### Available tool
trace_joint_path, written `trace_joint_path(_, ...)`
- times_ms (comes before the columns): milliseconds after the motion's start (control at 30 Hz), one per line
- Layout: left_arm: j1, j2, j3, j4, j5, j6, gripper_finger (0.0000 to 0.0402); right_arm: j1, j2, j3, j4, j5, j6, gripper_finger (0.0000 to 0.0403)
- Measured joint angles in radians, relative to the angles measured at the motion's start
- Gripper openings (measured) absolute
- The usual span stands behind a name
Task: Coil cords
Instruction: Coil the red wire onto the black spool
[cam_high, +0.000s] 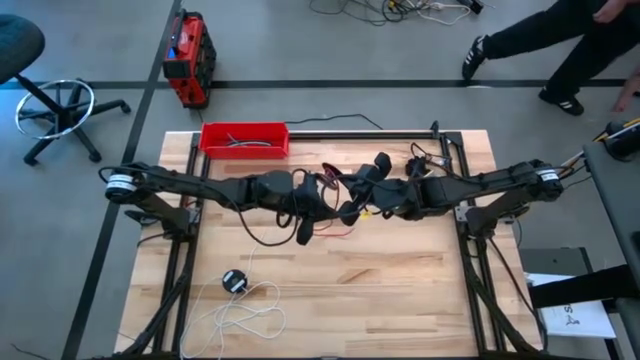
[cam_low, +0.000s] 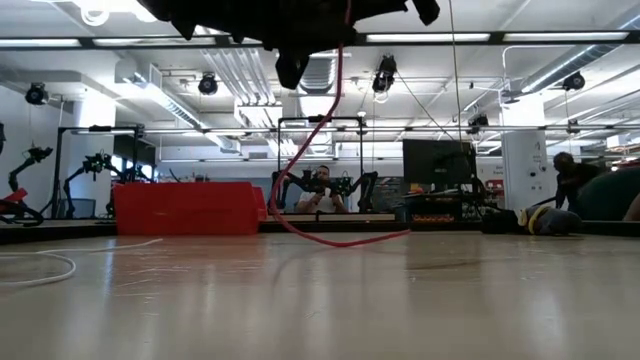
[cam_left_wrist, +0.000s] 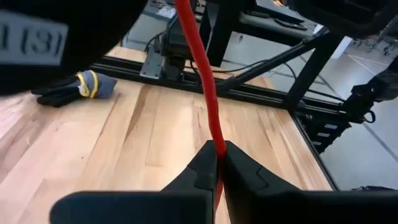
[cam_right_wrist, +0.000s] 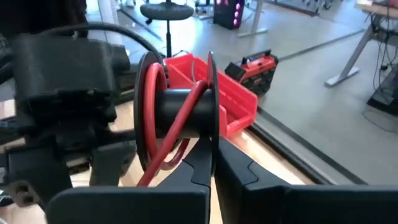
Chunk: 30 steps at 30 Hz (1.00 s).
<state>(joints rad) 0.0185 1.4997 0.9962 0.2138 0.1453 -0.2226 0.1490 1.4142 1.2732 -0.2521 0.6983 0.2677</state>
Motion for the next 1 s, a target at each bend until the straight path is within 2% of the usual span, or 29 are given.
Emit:
trace_joint_path(333,0.002,0.008,-0.003,-0.079,-0.009,0.053,0.0004,0.046,-0.037,0.035,0.006,-0.056,-0.074,0.0000)
trace_joint_path(700,0.002,-0.087,-0.003,-0.262,-0.263,0.131,0.0007,0.139,-0.107,0.036,-0.204,-0.052,-0.016,0.0000)
trace_joint_path(1000,0.010,-0.236,-0.004,-0.321,-0.302,0.141,0.0008,0.169,-0.094,0.036,-0.384,-0.048,0.089,0.0000)
